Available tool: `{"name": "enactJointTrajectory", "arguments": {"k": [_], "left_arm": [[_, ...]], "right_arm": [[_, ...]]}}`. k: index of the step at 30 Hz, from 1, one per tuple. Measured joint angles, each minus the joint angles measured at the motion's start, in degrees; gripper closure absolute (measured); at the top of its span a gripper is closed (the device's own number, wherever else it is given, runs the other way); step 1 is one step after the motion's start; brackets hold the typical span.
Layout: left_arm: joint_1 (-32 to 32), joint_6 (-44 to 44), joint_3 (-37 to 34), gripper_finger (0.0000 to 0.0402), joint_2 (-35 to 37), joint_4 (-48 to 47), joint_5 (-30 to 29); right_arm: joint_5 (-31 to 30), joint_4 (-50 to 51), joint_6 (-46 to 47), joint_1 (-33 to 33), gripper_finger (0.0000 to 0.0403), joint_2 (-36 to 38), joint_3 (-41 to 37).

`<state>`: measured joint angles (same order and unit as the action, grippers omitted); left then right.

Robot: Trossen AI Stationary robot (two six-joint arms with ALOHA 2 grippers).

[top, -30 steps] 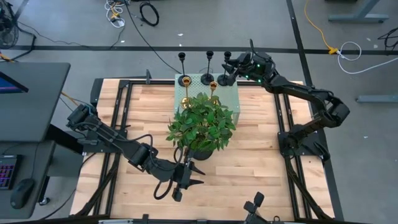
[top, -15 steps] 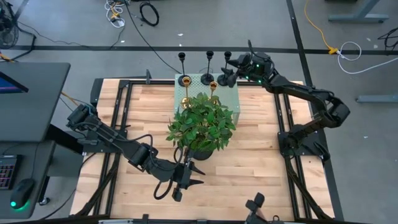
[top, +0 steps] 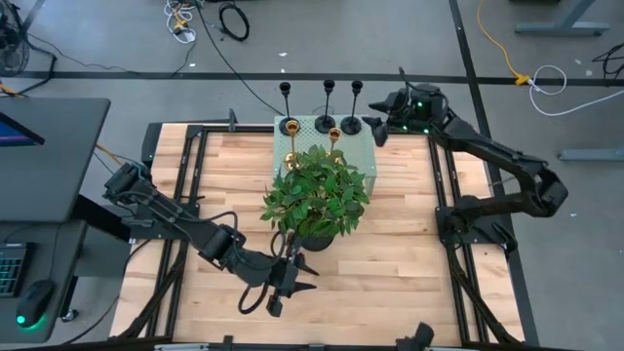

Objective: Pick & Place candle stick holders
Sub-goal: Put the gold candle holder on the shelf

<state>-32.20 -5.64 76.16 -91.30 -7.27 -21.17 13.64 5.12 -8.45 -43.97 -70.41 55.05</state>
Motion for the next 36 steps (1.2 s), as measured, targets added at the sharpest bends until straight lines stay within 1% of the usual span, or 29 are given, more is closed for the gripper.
{"name": "enactJointTrajectory", "arguments": {"k": [3, 5, 7, 10, 13, 16, 18, 20, 23, 27, 30, 32, 36], "left_arm": [[-1.22, -0.02, 0.02, 0.0271, 0.77, -0.5, -0.49], [-2.65, -0.02, 0.0, 0.0271, 1.46, -2.13, -1.87], [-3.58, 0.38, 0.04, 0.0271, 1.95, -3.01, -4.21], [-5.52, 3.55, 0.02, 0.0271, 2.14, -6.49, -8.21], [-7.08, 6.85, 0.02, 0.0271, 2.18, -9.65, -10.43], [-8.36, 10.92, 0.02, 0.0271, 2.18, -13.03, -12.34], [-9.16, 13.47, 0.02, 0.0271, 2.18, -15.75, -14.04], [-10.01, 16.32, -0.02, 0.0271, 2.18, -18.81, -16.94], [-11.18, 23.37, -0.07, 0.0271, 2.18, -24.18, -21.69], [-12.26, 32.96, -4.09, 0.0271, 2.2, -25.73, -26.04], [-13.14, 38.66, -8.4, 0.0271, 2.18, -24.23, -29.71], [-13.32, 40.82, -11.81, 0.0271, 2.18, -21.28, -30.43], [-12.08, 40.67, -17.23, 0.0271, 2.18, -13.57, -30.52]], "right_arm": [[3.03, 7.0, 0.42, 0.85, 0.0173, 2.85, 0.0], [4.57, 10.81, 0.52, 2.09, 0.0176, 4.7, 0.0], [6.11, 14.32, 1.37, 3.77, 0.018, 6.61, 0.0], [7.85, 18.97, 3.45, 6.66, 0.0186, 9.29, 0.0], [9.76, 22.82, 6.65, 10.8, 0.019, 11.63, -0.05], [11.36, 22.93, 10.29, 15.93, 0.0191, 14.35, -1.99], [11.2, 21.94, 12.5, 19.78, 0.0191, 16.21, -3.81], [9.56, 19.49, 15.15, 23.93, 0.019, 18.2, -6.19], [6.45, 14.04, 19.29, 30.16, 0.019, 20.58, -10.4], [1.68, 6.36, 24.2, 38.23, 0.019, 22.31, -16.28], [-1.52, -1.27, 27.07, 44.89, 0.019, 22.45, -20.28], [-3.66, -7.15, 27.7, 49.39, 0.019, 22.2, -22.64], [-9.82, -14.93, 27.61, 57.42, 0.019, 21.97, -25.93]]}}
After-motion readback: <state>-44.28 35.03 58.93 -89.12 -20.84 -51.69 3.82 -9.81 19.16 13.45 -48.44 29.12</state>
